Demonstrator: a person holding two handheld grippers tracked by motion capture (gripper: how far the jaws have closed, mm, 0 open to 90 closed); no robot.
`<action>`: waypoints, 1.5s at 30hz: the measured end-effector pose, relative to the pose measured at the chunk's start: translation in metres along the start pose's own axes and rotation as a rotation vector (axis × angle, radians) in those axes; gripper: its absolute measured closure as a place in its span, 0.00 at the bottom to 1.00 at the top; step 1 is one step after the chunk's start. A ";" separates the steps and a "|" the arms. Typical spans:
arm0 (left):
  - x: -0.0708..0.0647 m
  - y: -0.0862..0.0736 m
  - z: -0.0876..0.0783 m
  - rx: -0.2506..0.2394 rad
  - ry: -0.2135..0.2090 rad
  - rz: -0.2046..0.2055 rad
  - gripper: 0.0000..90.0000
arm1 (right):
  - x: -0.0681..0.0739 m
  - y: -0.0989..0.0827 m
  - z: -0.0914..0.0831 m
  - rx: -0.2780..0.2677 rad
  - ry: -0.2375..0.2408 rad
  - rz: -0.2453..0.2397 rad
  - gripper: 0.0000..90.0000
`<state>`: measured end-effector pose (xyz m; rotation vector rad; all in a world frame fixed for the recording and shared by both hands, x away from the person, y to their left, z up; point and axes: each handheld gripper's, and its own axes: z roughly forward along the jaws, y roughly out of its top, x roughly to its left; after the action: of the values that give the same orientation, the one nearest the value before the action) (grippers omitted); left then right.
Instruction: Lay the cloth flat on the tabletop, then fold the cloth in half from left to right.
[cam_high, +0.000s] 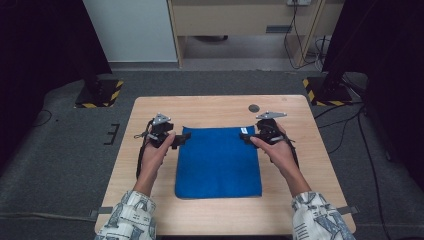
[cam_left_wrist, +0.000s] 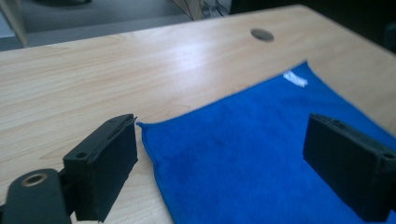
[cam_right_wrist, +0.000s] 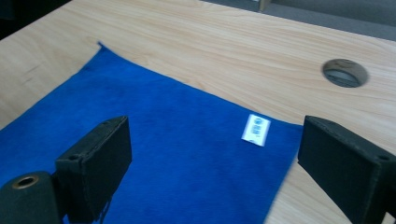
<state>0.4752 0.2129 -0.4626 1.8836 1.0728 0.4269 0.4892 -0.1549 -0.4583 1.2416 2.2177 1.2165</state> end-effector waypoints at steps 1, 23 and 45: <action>0.002 -0.004 -0.001 0.006 0.000 -0.011 0.08 | 0.009 -0.001 0.001 -0.001 0.012 -0.015 0.11; 0.019 -0.021 -0.005 0.040 0.063 -0.035 0.08 | 0.088 -0.009 0.027 0.060 0.165 -0.162 0.17; 0.039 -0.030 -0.018 0.012 0.116 -0.061 0.09 | 0.193 -0.029 0.045 0.123 0.333 -0.281 0.43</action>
<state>0.4708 0.2608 -0.4827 1.8496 1.2084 0.5006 0.3915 0.0175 -0.4848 0.7710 2.6307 1.2614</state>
